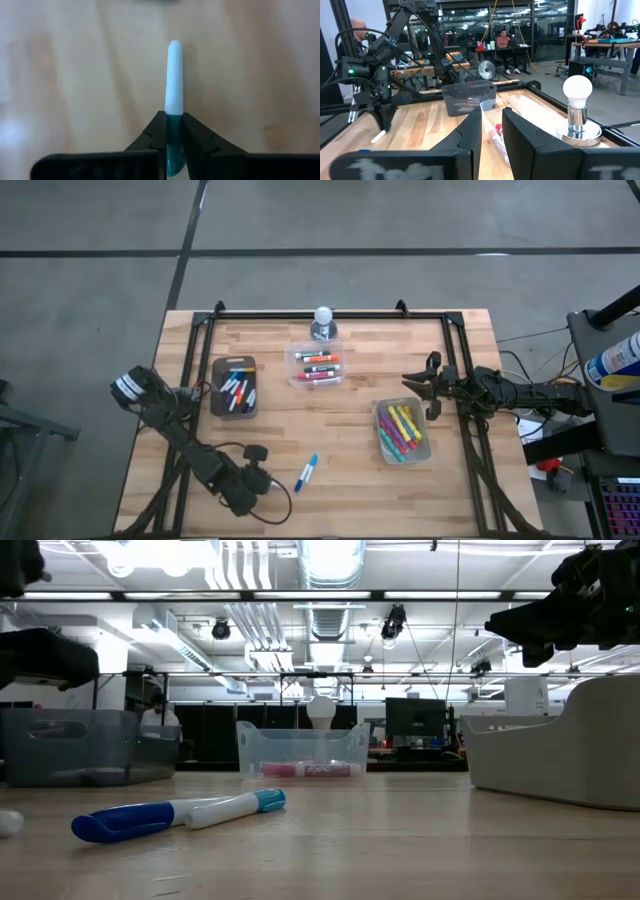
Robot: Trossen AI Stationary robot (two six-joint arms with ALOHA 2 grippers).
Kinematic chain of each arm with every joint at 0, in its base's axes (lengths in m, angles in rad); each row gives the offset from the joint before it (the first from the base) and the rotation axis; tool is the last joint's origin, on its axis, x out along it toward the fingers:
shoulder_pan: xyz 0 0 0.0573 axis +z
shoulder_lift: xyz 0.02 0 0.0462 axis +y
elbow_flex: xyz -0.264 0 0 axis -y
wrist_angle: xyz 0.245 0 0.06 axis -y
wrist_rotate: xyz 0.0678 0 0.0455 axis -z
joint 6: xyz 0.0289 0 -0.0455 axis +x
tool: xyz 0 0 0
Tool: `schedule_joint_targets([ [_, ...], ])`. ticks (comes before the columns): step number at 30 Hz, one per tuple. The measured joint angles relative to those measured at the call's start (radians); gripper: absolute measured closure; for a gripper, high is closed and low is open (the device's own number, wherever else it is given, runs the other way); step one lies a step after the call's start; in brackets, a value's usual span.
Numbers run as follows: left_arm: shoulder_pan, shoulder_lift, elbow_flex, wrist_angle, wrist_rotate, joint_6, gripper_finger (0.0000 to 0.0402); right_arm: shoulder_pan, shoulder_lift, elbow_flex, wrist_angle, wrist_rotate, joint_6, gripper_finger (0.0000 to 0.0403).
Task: Pick & Place Markers
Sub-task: Put the green mini marker into the transparent black bin
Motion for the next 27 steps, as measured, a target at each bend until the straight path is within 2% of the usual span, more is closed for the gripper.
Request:
schedule_joint_targets([
  [12,0.044,-0.070,0.190,-0.555,-0.108,-0.059,0.0375,0.000,0.000,0.000,0.000,0.000,-0.001,0.0335],
  [20,0.052,-0.157,0.313,-1.017,-0.348,-0.150,0.0376,0.000,0.000,0.000,0.000,0.000,-0.001,0.0335],
  [23,0.082,-0.203,0.317,-1.107,-0.398,-0.179,0.0376,0.000,0.000,0.000,0.000,0.000,-0.001,0.0335],
  [27,0.165,-0.265,0.292,-1.181,-0.408,-0.268,0.0376,0.000,0.000,0.000,0.000,0.000,0.000,0.0335],
])
